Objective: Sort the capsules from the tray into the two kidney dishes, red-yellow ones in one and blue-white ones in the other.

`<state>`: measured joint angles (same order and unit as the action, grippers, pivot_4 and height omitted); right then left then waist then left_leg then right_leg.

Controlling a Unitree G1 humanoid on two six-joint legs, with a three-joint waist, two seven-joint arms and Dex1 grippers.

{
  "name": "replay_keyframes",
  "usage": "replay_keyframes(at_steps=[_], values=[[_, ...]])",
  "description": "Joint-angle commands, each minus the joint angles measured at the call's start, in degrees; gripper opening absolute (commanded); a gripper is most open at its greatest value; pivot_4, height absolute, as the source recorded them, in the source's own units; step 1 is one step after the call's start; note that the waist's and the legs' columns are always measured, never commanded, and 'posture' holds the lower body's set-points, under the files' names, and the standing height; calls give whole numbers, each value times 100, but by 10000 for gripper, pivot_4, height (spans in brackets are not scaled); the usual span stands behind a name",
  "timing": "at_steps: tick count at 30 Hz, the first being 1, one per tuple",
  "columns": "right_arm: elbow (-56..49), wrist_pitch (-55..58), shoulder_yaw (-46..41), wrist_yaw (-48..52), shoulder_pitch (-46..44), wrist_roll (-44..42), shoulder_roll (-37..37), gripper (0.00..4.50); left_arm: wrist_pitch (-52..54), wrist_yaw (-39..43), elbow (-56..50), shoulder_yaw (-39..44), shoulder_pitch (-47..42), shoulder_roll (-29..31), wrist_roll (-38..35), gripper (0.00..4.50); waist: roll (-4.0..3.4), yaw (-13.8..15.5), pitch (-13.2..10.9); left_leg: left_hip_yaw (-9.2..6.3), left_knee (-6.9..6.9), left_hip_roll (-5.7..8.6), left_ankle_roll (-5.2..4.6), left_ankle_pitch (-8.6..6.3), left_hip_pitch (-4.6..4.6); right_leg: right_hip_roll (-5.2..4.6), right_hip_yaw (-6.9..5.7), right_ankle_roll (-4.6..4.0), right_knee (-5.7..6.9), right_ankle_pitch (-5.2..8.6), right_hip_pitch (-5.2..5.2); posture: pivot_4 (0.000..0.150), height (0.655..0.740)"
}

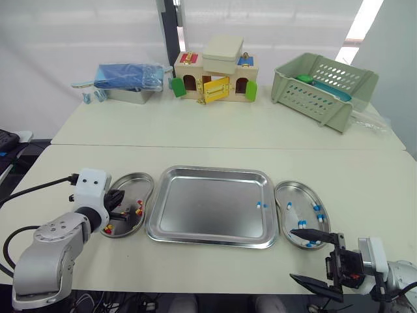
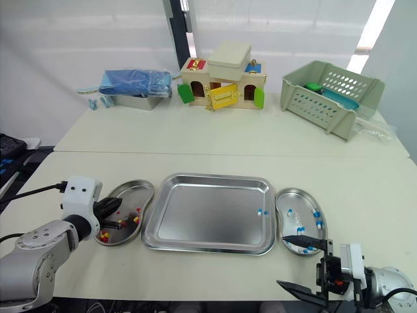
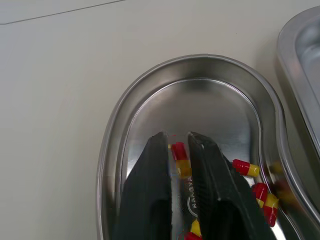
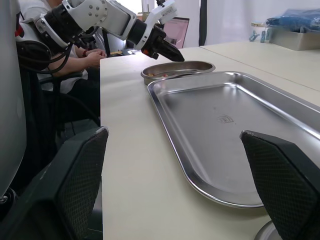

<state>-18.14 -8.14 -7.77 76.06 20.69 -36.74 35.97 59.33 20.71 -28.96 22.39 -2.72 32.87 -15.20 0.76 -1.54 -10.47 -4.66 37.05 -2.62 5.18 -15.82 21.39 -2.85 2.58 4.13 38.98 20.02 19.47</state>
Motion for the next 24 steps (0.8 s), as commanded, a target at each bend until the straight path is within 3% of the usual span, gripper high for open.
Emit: replay_keyframes(at_steps=[1,9,12,15,24], values=[[-75,9,-53,36,7,-69,23,45000,-25,13,-121,147,-56,123,-68,17482,0,-2,0,0,0,0,0,0,0,0,0,0,0,0,0,1500,7400],[-149,3,-160,-25,158,-81,26,45000,-55,156,-37,154,-74,303,-198,43376,0,-3,0,0,0,0,0,0,0,0,0,0,0,0,0,1500,7400],[-209,19,-307,-112,209,-151,32,45000,-104,309,95,321,-50,460,-280,44396,0,-4,0,0,-1,0,0,0,-1,0,0,0,0,0,0,1500,7400],[-318,347,-881,-435,276,-359,247,45000,-455,1094,468,839,194,977,-559,44396,0,-10,0,0,-3,0,0,0,-1,1,0,0,1,0,2,1500,7400],[398,1208,-2310,-851,192,-238,1164,45000,-2849,3341,2740,2044,1528,2463,-392,44396,5,-28,-3,11,-15,0,-2,-2,-13,1,9,-8,-2,5,3,1500,7400]])
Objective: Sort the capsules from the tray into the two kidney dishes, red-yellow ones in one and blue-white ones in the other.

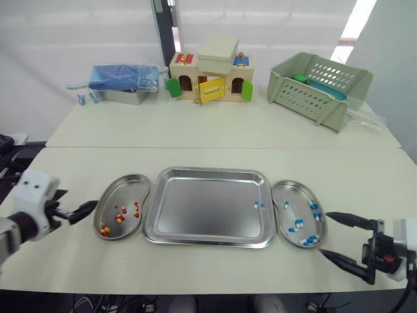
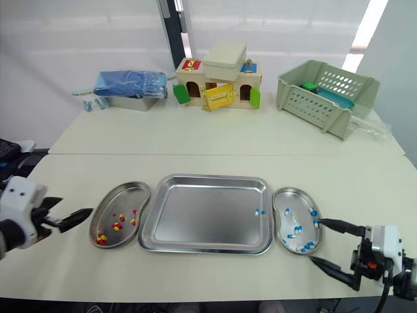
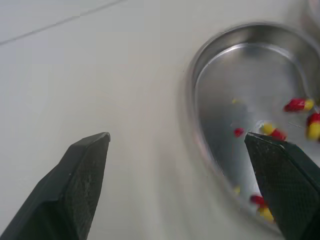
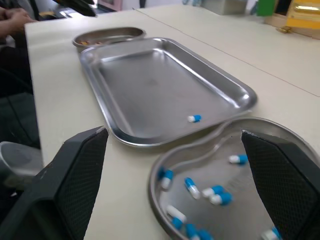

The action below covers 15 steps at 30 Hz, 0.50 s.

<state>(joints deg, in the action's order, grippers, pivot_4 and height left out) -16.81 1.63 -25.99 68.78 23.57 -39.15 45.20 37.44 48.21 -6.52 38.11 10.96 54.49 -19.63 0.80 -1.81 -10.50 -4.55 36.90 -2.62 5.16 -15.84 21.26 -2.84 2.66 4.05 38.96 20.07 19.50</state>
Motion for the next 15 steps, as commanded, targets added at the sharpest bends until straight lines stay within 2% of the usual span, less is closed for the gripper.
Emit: replay_keyframes(at_steps=[1,8,15], values=[[446,281,-593,-167,-185,64,334,45000,-851,751,710,560,246,394,71,44396,8,1,-5,1,0,0,0,0,1,-1,1,0,0,0,0,1500,7400],[1560,385,-682,-80,-735,593,898,45000,-2534,1105,2514,626,309,879,531,44396,14,-3,-8,3,-7,-2,-1,-1,-1,0,-2,-3,0,2,5,1500,7400],[2058,462,-531,55,-1202,895,1118,45000,-3299,1254,3225,519,49,922,471,44396,13,-11,-10,8,-7,-4,-1,-1,-1,0,0,-2,4,2,8,1500,7400]])
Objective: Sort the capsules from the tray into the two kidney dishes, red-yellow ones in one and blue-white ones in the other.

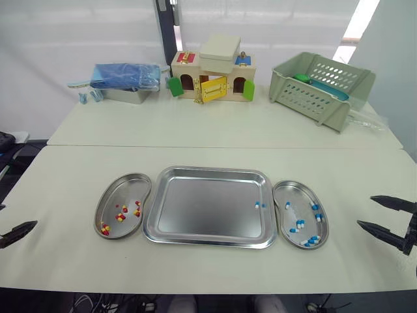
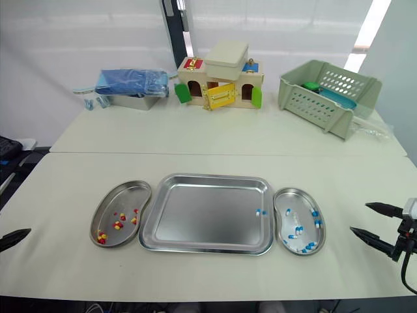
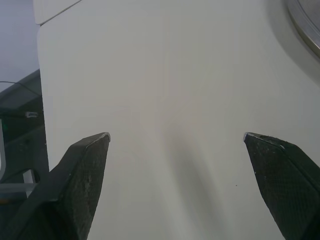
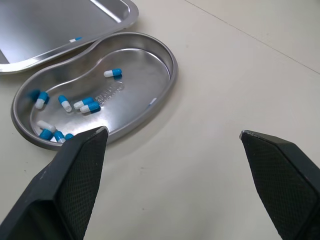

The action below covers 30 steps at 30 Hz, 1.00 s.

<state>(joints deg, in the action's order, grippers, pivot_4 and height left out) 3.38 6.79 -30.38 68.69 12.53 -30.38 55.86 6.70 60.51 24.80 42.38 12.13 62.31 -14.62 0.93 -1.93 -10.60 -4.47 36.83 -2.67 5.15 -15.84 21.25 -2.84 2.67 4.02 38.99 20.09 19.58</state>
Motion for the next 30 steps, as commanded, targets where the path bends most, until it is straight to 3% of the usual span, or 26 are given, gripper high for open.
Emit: replay_keyframes(at_steps=[1,10,18,25,30], values=[[57,-64,-77,77,-124,56,49,45000,-257,44,120,85,-88,128,-50,44396,0,3,0,-1,0,0,0,0,1,0,0,0,0,0,0,1500,7400],[-29,134,194,315,-207,388,355,45000,-808,533,-353,103,70,-437,-535,44396,-6,-1,-3,2,0,0,0,0,3,-1,1,1,1,0,1,1500,7400],[-808,958,549,693,-694,137,943,45000,-571,1302,-2775,-53,1357,-1550,-1590,44396,-4,-33,-3,4,4,-5,1,0,4,0,4,1,0,0,-1,1500,7400],[-2109,2616,2190,432,-2404,123,1560,45000,-1140,1695,-4512,-1075,1893,-2861,-2278,44396,-13,-9,-3,1,11,-3,1,0,3,-1,3,2,-1,-1,-4,1500,7400],[-2516,4068,3529,88,-4208,263,1330,45000,-1604,1976,-4845,-1797,2275,-3649,-2451,44396,-15,-1,-5,-3,16,-2,1,0,22,-2,0,2,-4,-1,11,1500,7400]])
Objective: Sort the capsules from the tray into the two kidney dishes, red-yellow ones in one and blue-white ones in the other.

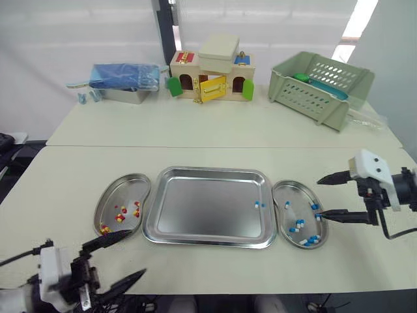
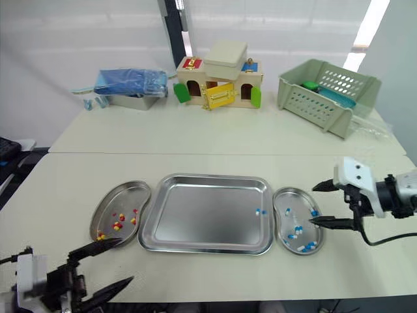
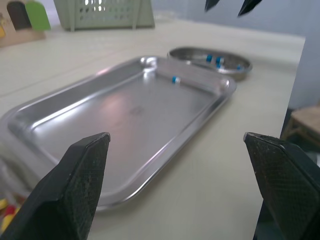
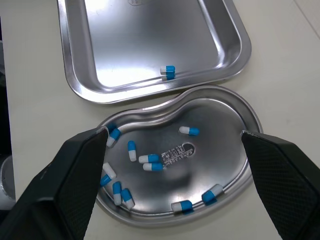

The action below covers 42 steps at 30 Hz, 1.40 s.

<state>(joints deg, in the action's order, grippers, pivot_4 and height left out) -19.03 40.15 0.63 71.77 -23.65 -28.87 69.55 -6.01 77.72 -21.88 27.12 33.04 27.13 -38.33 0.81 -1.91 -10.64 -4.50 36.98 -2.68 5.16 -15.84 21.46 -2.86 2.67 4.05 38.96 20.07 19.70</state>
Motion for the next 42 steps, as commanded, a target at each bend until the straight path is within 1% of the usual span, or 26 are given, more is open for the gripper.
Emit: replay_keyframes(at_steps=[1,4,6,9,12,16,18,20,22,31,42], values=[[-293,933,591,-285,-796,176,-73,45000,-431,321,-165,-349,214,-173,-65,44396,-3,1,-1,1,-1,1,0,0,1,0,1,0,2,0,3,1500,7400],[-412,1590,1291,-396,-1674,371,-361,45000,-748,323,16,-620,160,-446,-15,44396,-4,9,0,-5,0,1,0,0,9,2,-5,-1,1,0,11,1500,7400],[-454,2141,2018,-563,-2353,650,-751,45000,-1072,448,289,-818,-4,-619,63,44396,-8,6,2,-5,4,2,-1,0,22,1,-4,0,3,-1,25,1500,7400],[-360,2600,2806,-770,-2981,964,-1285,45000,-1386,443,521,-1003,-212,-767,96,44396,-5,6,5,-10,4,1,-1,1,36,4,-8,-1,9,-2,45,1500,7400],[-242,2702,3329,-865,-3318,1217,-1654,45000,-1554,374,617,-1149,-275,-822,120,44396,-4,11,6,-10,4,4,-1,1,50,1,-8,-1,5,-2,53,1500,7400],[-73,2647,3981,-964,-3583,1627,-1929,45000,-1729,316,646,-1313,-241,-864,129,44396,-4,13,6,-13,4,4,-1,1,56,-1,-12,-1,5,-2,59,1500,7400],[12,2605,4205,-1018,-3613,1798,-2022,41075,-1795,229,651,-1355,-217,-875,168,45000,-5,4,6,-14,4,4,-1,1,55,0,-13,-1,6,-2,58,1500,7400],[76,2594,4344,-1030,-3621,1912,-2103,36045,-1859,160,651,-1392,-192,-867,182,45000,-5,3,7,-14,4,4,-1,1,54,0,-12,-1,7,-2,58,1500,7400],[168,2565,4519,-1022,-3637,2050,-2157,28502,-1914,108,646,-1425,-163,-858,191,45000,-5,3,7,-14,4,4,-1,1,55,1,-12,-1,8,-2,60,1500,7400],[625,2421,4808,-952,-3619,2367,-2533,28502,-2046,-113,591,-1555,-17,-820,200,45000,-6,1,6,-14,4,4,-2,1,54,1,-12,-1,8,-2,60,1500,7400],[652,2422,4915,-916,-3500,2505,-2704,28502,-2067,-237,554,-1592,120,-708,157,45000,-6,-1,6,-14,3,4,-2,1,54,1,-12,-1,8,-2,60,1500,7400]])
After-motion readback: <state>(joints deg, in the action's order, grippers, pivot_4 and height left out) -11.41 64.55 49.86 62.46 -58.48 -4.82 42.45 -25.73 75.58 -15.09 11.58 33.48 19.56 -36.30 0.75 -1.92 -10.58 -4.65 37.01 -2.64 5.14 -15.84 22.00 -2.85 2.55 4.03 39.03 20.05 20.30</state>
